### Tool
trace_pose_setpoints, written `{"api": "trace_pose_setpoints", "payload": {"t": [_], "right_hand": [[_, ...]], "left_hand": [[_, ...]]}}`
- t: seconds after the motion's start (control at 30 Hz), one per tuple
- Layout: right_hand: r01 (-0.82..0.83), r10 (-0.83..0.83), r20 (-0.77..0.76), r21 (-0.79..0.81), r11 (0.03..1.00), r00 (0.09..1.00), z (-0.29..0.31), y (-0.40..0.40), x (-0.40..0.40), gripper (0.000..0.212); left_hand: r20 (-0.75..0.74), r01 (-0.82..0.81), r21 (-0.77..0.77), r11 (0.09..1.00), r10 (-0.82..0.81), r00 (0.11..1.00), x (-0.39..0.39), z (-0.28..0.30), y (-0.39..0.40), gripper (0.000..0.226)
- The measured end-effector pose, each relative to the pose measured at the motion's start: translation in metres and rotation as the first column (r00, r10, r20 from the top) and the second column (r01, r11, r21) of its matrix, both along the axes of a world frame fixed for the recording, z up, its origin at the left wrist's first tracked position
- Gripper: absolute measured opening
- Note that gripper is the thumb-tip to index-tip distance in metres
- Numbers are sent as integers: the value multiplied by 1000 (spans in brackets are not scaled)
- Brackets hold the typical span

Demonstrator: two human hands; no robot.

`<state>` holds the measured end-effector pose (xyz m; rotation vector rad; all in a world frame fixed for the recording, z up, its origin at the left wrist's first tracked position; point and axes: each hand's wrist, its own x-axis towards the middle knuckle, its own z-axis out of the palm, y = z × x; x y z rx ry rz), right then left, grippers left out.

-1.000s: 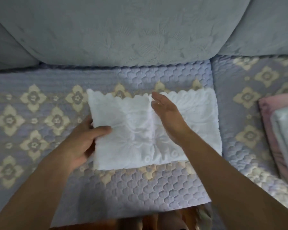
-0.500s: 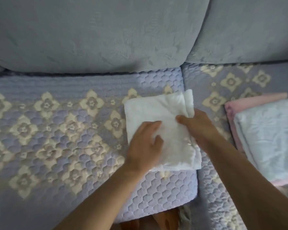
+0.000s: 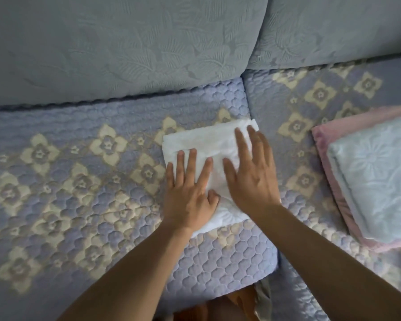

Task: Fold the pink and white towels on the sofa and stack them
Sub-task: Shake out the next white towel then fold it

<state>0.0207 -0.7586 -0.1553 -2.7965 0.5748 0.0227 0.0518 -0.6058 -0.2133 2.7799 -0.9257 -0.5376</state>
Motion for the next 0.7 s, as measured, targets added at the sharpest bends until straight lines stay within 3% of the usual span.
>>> {"api": "trace_pose_setpoints", "payload": {"t": [0.07, 0.23, 0.4, 0.47, 0.53, 0.57, 0.6, 0.63, 0.67, 0.7], "right_hand": [[-10, 12, -73, 27, 1000, 997, -5, 8, -2, 67], [341, -249, -358, 225, 913, 900, -76, -33, 0, 77], [328, -242, -268, 347, 879, 933, -82, -45, -2, 79], [427, -297, -340, 424, 799, 893, -64, -55, -4, 83], [536, -334, -441, 494, 685, 833, -53, -58, -15, 89], [586, -333, -505, 505, 633, 796, -48, -58, -21, 90], [616, -318, -563, 484, 621, 763, -46, -57, -26, 91], [627, -301, -603, 452, 635, 739, -47, -55, -30, 90], [632, -296, -616, 445, 635, 730, -50, -53, -31, 90], [652, -309, -616, 469, 596, 725, -51, -53, -29, 88]], "left_hand": [[6, 14, 2, 1000, -14, 1000, 1, -3, 3, 75], [12, 36, 2, 999, -36, 999, 2, -16, 12, 76], [-6, -11, -50, 999, 10, 1000, 6, -20, 5, 73], [-3, -25, -125, 992, 25, 1000, 3, -12, 4, 73], [-69, -236, -274, 932, 225, 972, -2, -6, 11, 68], [-220, -449, -372, 813, 392, 893, -4, -2, 15, 58], [-463, -696, -398, 597, 524, 715, -10, 6, 17, 46], [-698, -881, -280, 382, 548, 460, -18, 13, 15, 36], [-839, -963, -137, 233, 490, 238, -27, 16, 16, 32], [-871, -968, -90, 233, 452, 190, -37, 19, 16, 36]]}}
